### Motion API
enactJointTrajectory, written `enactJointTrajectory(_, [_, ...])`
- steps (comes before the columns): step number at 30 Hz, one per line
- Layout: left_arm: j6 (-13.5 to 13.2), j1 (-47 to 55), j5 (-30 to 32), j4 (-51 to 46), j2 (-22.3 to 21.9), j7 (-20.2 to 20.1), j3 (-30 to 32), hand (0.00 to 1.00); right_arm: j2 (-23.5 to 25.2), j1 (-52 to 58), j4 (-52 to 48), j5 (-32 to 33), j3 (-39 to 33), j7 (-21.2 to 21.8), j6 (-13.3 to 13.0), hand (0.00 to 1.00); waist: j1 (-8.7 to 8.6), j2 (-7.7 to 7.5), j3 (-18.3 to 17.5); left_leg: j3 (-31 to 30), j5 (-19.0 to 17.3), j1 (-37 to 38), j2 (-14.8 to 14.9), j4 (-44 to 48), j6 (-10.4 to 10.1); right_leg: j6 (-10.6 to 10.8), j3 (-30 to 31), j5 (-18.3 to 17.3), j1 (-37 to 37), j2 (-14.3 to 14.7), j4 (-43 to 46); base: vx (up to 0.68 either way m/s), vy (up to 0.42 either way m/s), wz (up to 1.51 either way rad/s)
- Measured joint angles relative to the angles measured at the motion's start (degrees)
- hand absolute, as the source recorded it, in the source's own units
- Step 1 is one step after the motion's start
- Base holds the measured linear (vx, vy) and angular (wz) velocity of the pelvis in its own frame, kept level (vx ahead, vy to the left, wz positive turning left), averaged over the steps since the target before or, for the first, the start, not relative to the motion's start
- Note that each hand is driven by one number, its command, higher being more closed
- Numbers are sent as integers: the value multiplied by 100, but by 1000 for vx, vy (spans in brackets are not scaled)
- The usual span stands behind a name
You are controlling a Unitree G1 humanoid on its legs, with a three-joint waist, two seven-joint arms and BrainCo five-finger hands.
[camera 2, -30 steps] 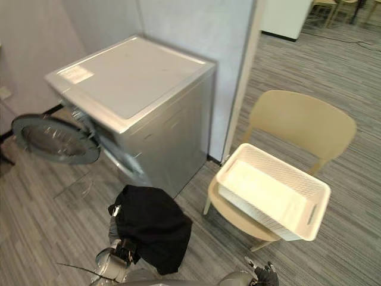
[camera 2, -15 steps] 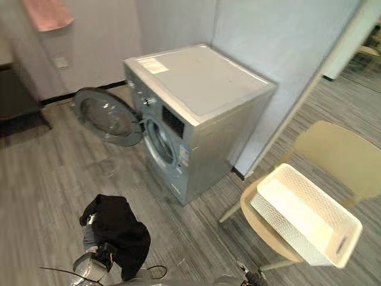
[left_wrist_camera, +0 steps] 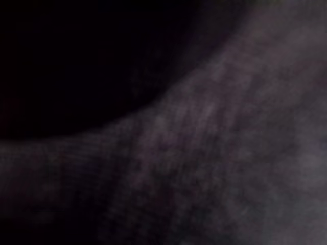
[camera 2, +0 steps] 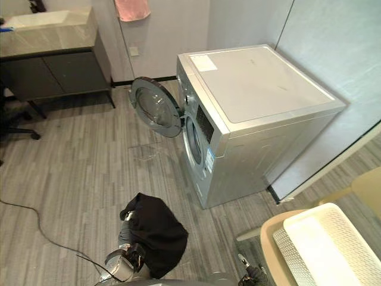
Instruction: Pick up the laundry basket with both hands and put the clothes into the washing machine.
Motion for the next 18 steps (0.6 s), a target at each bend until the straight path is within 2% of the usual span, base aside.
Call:
enactJointTrajectory(1, [-7, 77, 0, -90, -20, -8, 50, 100, -55, 4, 2, 0, -28, -22, 4, 0, 30, 19, 29, 127, 365, -327, 33, 653, -234, 16, 11, -37, 95, 0, 5, 39, 7, -8])
enactJointTrajectory(2, [-4, 89, 0, -90, -24, -8, 91, 100, -49, 9, 1, 0, -38, -28, 4, 0, 45, 21, 30, 174, 553, -456, 43, 893, -295, 22, 41, -55, 128, -18, 4, 62, -2, -17])
enactJointTrajectory(3, [4, 84, 0, -88, -23, -5, 181, 100, -22, 47, -21, 2, 31, -43, 3, 0, 71, -27, 50, 379, 921, -665, 141, 1237, -279, 14, 123, -62, 173, -122, -21, 65, 18, -28])
enactJointTrajectory(4, [3, 93, 0, -88, -15, 0, 216, 100, -41, 55, -114, 5, 173, -54, 8, 0, 149, -36, 52, 729, 862, -813, 328, 1401, -77, 55, 185, -28, 213, -188, -106, 70, 26, -33])
enactJointTrajectory(5, [5, 92, 0, -85, -15, 5, 228, 100, -39, 76, -172, 7, 218, -56, 8, 0, 142, -43, 49, 867, 750, -847, 432, 1355, 83, 67, 206, -22, 223, -219, -142, 87, 46, -33])
enactJointTrajectory(6, [6, 87, 1, -87, -15, 6, 255, 100, -50, 96, -249, 13, 308, -60, 3, 0, 136, -60, 41, 1011, 558, -888, 647, 1076, 364, 98, 279, -4, 253, -278, -202, 164, 100, -28])
enactJointTrajectory(7, [15, 87, 3, -83, 24, 1, 268, 100, -36, 91, -273, 16, 417, -66, 4, 0, 128, -127, 15, 1064, 484, -831, 916, 266, 432, 169, 370, 35, 229, -332, -277, 191, 137, -33])
enactJointTrajectory(8, [18, 86, 3, -83, 24, 10, 290, 100, -9, 86, -295, 12, 445, -73, 5, 0, 130, -177, 10, 1044, 488, -763, 1048, -301, 435, 186, 420, 44, 195, -367, -293, 229, 222, -37])
enactJointTrajectory(9, [23, 83, 1, -53, 25, 38, 295, 100, 62, 111, -314, 4, 413, -137, 3, 0, 129, -283, 5, 911, 548, -585, 1260, -1351, 467, 284, 491, 61, 210, -471, -381, 245, 308, -40])
enactJointTrajectory(10, [25, 85, 2, 16, 25, 46, 256, 100, 77, 133, -287, -1, 383, -158, 3, 0, 142, -329, -23, 743, 649, -438, 1385, -1832, 374, 459, 566, 82, 286, -596, -527, 260, 360, -40])
enactJointTrajectory(11, [30, 95, 1, 57, 24, 55, 234, 100, 74, 162, -272, -3, 366, -162, 7, 0, 148, -346, -50, 788, 685, -384, 1444, -1878, 321, 571, 592, 77, 350, -676, -638, 374, 637, -39])
enactJointTrajectory(12, [37, 184, 1, 80, -1, 61, 134, 100, 58, 309, -278, -4, 260, -162, 5, 0, 143, -262, -238, 948, 685, -311, 1485, -1828, 321, 767, 593, 97, 501, -826, -907, 419, 762, -24])
enactJointTrajectory(13, [49, 184, 1, 99, 41, 51, 17, 100, 33, 370, -64, 5, 100, -180, 23, 0, 96, -245, -428, 1132, 597, -331, 1404, -1689, -530, 971, 547, 172, 639, -1018, -1037, 434, 777, -5])
enactJointTrajectory(14, [58, 85, 4, 180, 142, 63, 38, 100, 25, 342, 134, 3, 167, -173, 103, 0, 87, -486, -461, 1220, 444, -376, 1158, -1492, -405, 1084, 527, 285, 645, -1299, -1016, 367, 603, 9])
enactJointTrajectory(16, [56, -211, 9, 222, 301, 97, 21, 100, 79, 338, 234, 5, 94, -187, 230, 0, 135, -692, -547, 1430, 289, -462, 798, -1147, -258, 1171, 543, 1085, 538, -1668, -1013, 324, 538, -6])
enactJointTrajectory(17, [-6, -294, 9, 180, 339, 101, -17, 100, 101, 249, 196, 6, -55, -246, 222, 0, 132, -622, -560, 1749, 146, -304, 677, -1006, -6, 980, 599, 2012, 376, -1850, -858, 284, 521, -32])
enactJointTrajectory(18, [-11, -329, 14, 180, 341, 101, -41, 100, 104, 218, 179, 6, -69, -255, 224, 0, 135, -628, -575, 1866, 103, -201, 626, -1055, 70, 807, 585, 2295, 273, -1907, -718, 246, 506, -43])
